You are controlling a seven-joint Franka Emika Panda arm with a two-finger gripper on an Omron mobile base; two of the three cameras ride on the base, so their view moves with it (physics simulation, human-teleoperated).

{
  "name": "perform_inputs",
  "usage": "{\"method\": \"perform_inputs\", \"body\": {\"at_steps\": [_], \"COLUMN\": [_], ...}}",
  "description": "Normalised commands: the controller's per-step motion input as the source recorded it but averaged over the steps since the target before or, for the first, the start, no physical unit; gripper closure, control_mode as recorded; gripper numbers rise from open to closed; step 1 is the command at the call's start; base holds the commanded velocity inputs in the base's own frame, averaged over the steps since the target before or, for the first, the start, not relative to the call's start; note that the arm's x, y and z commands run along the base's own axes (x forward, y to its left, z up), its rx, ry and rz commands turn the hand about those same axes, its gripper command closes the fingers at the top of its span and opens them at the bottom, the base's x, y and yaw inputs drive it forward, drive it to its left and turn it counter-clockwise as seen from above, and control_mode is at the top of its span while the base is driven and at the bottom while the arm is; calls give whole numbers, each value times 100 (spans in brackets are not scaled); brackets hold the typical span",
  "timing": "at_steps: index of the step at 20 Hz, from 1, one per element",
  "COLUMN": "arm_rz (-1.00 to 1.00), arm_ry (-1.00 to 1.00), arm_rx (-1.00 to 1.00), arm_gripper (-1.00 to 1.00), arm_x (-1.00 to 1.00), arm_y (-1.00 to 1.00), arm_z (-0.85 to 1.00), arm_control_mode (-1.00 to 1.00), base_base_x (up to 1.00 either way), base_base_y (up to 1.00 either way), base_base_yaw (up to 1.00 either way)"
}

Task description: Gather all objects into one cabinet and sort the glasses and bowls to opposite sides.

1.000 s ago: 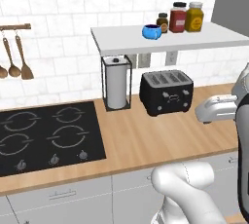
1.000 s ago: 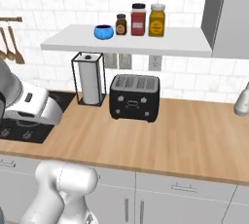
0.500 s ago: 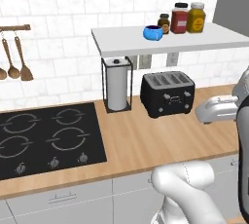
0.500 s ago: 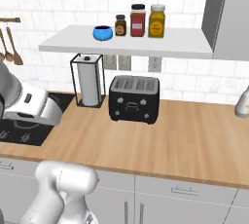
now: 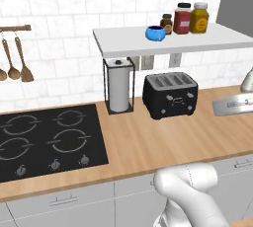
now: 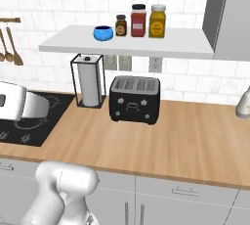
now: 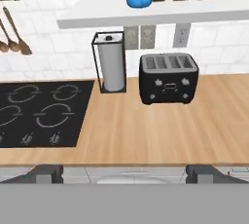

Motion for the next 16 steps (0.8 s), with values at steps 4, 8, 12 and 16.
{"method": "perform_inputs", "body": {"at_steps": [4,8,12,16], "arm_rz": [0,0,0,0], "arm_ry": [-8,0,0,0], "arm_rx": [0,0,0,0], "arm_gripper": [-100,-100,-100,-100], "arm_x": [21,49,49,42], "arm_y": [0,0,-1,0], "arm_z": [75,44,5,2], "arm_control_mode": [-100,-100,-100,-100], "base_base_x": [0,0,0,0], "base_base_y": [0,0,0,0], "base_base_yaw": [0,0,0,0]}}
